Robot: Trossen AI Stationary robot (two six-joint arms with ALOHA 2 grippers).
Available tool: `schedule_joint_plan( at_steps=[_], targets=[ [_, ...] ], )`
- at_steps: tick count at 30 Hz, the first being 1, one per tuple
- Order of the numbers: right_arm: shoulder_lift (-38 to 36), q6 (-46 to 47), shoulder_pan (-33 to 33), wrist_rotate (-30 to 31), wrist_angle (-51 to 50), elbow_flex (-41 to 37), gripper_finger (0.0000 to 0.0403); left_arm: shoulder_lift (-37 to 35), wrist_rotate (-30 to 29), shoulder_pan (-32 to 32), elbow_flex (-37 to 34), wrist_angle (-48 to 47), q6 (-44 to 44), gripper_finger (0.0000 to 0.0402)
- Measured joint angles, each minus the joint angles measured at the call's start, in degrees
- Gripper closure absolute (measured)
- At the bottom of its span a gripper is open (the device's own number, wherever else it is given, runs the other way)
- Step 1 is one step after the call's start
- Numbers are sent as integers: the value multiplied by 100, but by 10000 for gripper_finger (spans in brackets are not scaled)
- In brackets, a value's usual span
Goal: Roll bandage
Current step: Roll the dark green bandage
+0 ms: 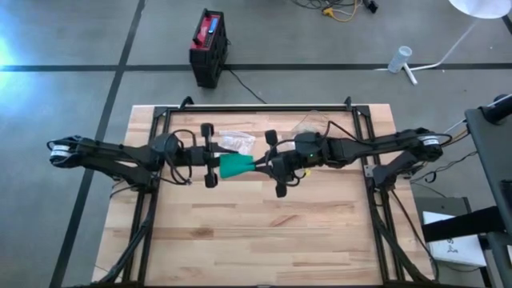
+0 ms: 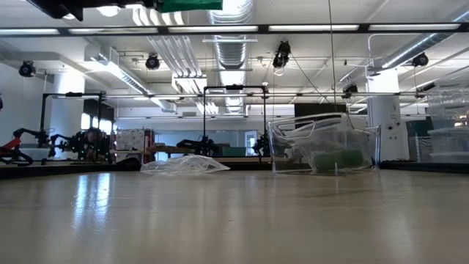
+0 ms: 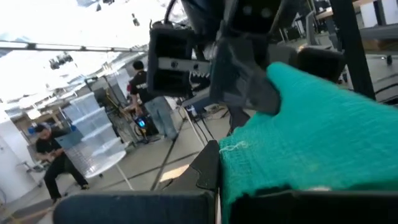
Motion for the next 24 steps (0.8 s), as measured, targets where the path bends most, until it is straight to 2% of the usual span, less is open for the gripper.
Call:
schedule_joint_plan(
  at_steps=[4, 10, 17, 24],
  targets=[
    [3, -691, 40, 64, 2, 0, 394, 78, 0, 2, 7, 59, -233, 401],
    [3, -2322, 75, 99, -1, 0, 394, 47, 4, 2, 7, 80, -420, 401],
    [3, -3406, 75, 112, 19, 0, 394, 57, 11, 2, 7, -17, -441, 401],
    [3, -5142, 73, 307, -1, 0, 394, 50, 11, 3, 7, -85, -474, 401]
  ],
)
